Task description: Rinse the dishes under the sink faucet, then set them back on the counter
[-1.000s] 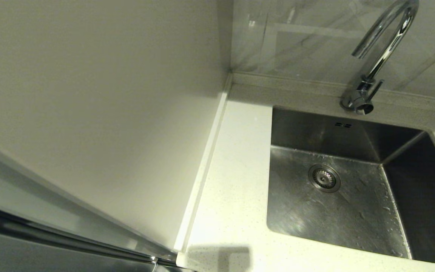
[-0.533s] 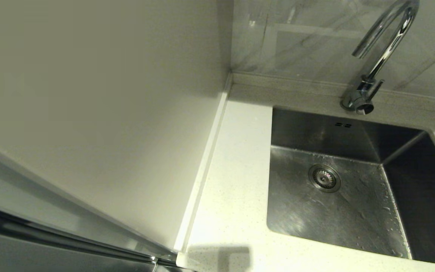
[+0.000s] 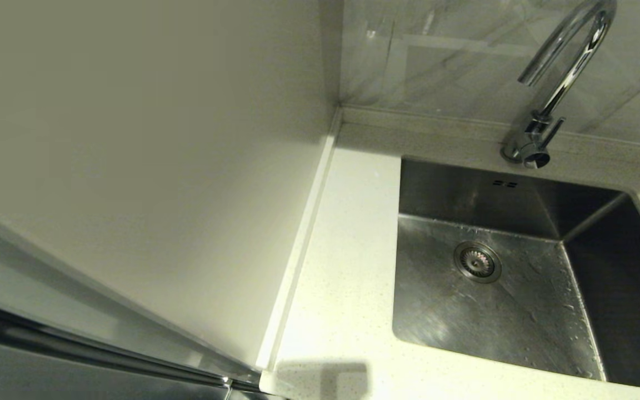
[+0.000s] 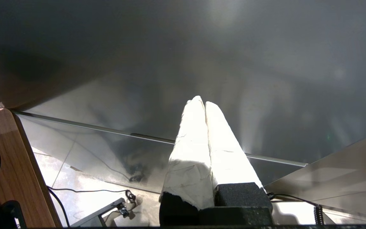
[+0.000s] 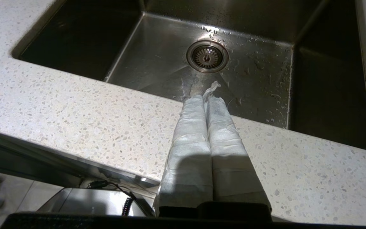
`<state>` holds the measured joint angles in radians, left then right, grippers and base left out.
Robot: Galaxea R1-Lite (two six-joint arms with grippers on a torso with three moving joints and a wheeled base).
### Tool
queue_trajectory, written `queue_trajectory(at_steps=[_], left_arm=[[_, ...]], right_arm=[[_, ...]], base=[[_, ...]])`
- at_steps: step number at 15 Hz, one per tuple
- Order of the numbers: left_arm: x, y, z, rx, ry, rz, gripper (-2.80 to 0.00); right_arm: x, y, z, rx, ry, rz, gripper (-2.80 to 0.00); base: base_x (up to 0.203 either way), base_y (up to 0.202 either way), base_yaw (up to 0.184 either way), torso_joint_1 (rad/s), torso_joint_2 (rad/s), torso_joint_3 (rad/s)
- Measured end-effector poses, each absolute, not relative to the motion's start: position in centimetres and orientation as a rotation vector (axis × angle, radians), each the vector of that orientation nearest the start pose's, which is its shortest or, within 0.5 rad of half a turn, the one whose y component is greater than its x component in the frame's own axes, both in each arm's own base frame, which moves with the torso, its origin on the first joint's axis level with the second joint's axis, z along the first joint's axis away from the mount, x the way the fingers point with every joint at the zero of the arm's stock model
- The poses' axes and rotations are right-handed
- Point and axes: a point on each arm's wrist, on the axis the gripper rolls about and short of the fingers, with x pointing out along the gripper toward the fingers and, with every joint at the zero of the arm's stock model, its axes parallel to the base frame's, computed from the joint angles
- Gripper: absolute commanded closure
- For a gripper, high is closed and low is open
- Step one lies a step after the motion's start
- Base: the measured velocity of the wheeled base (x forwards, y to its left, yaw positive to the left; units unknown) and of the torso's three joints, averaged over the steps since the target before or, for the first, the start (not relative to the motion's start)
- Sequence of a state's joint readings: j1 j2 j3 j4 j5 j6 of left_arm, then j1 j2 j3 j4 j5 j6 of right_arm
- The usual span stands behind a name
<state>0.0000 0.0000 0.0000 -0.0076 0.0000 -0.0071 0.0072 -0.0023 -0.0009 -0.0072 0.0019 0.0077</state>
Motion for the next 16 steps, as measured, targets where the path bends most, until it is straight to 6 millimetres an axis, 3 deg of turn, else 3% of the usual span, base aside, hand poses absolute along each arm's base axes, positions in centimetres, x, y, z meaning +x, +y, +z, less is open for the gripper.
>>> queue_trajectory(at_steps=[16], left_arm=[[-2.28, 0.00, 7.62, -0.007, -0.007, 0.000, 0.00]], right_arm=[[-2.29, -0.02, 7.62, 0.011, -0.009, 0.006, 0.00]], base=[[0.000, 0.000, 0.000, 0.000, 0.00, 0.000]])
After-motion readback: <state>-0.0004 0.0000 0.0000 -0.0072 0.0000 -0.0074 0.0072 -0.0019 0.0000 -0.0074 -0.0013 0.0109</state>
